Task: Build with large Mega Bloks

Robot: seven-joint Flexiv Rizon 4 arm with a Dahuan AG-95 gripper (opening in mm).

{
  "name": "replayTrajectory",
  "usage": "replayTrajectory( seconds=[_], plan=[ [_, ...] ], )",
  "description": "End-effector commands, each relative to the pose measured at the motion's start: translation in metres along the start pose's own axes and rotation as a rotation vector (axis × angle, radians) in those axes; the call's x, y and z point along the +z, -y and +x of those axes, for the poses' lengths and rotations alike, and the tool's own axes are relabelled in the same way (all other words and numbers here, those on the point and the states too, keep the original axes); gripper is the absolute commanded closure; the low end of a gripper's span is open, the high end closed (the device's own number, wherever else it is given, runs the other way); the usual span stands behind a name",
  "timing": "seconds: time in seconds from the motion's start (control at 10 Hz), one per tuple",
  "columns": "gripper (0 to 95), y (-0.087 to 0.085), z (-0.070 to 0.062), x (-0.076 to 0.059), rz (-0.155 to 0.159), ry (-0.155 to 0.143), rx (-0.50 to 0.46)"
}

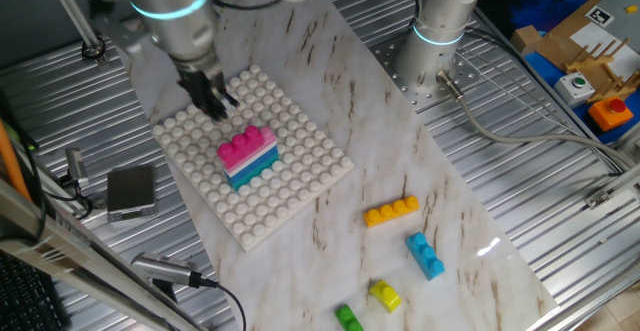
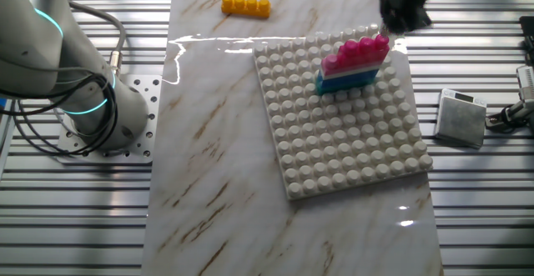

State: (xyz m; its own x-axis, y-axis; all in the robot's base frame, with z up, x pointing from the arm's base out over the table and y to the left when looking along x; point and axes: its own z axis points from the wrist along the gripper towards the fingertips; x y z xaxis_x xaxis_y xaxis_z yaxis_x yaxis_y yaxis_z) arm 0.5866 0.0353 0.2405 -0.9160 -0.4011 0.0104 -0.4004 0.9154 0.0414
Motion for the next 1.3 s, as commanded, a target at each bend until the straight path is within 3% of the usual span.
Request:
replayTrajectory(
  seconds=[0.1,0.3,0.7,0.8,1.1,1.3],
  plan=[
    [95.0,0.054,0.001,0.006,-0.008,-0.011,-0.092],
    [95.0,0.067,0.007,0.014,-0.009,-0.013,-0.099],
    [95.0,0.066,0.007,0.015,-0.025,-0.063,-0.099],
    [95.0,0.066,0.007,0.015,-0.012,-0.067,-0.086],
    [95.0,0.066,0.007,0.015,0.008,-0.055,0.002],
    [95.0,0.097,0.007,0.024,-0.001,-0.057,-0.018]
  ],
)
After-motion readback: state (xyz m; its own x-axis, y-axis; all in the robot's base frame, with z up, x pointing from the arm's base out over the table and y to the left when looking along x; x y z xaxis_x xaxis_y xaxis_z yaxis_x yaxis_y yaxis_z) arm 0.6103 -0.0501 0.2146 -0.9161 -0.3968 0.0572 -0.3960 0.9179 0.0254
